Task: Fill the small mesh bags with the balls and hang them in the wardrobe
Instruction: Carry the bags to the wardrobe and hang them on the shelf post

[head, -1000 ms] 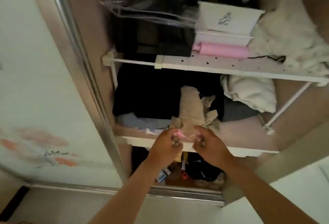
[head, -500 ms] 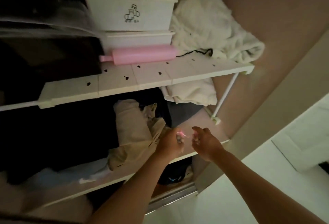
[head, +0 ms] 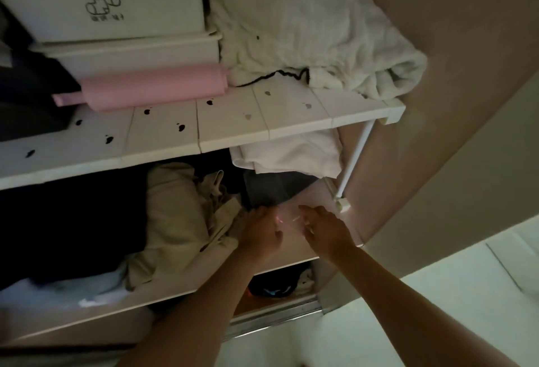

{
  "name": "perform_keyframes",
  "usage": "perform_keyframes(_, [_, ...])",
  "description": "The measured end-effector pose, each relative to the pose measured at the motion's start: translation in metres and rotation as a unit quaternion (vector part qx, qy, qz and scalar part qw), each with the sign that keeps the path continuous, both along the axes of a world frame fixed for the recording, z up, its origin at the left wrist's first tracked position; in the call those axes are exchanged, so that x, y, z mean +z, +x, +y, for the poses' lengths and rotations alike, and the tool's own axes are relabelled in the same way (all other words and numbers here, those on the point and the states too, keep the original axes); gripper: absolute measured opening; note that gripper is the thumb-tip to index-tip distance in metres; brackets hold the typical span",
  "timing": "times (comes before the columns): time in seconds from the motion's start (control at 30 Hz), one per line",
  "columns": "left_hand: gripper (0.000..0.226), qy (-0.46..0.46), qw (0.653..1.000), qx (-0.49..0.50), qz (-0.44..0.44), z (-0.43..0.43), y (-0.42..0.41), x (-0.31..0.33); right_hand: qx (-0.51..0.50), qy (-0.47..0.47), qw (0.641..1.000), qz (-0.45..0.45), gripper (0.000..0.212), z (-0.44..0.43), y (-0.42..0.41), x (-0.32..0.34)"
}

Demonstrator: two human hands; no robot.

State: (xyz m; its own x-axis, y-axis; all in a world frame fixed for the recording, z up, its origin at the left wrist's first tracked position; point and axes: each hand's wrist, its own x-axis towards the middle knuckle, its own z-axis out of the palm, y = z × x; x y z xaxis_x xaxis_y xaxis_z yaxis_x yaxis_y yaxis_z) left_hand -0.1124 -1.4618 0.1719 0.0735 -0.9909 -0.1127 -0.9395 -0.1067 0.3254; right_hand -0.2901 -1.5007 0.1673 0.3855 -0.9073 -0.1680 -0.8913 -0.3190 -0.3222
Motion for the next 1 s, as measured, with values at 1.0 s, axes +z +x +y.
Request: perform_keyframes(1.0, [0.028,0.103,0.92,-0.021,0.377,-0.038,-0.107,0.001,-0.284,-0.06,0.929,-0.228,0.08,0.071,-0.043,-0.001])
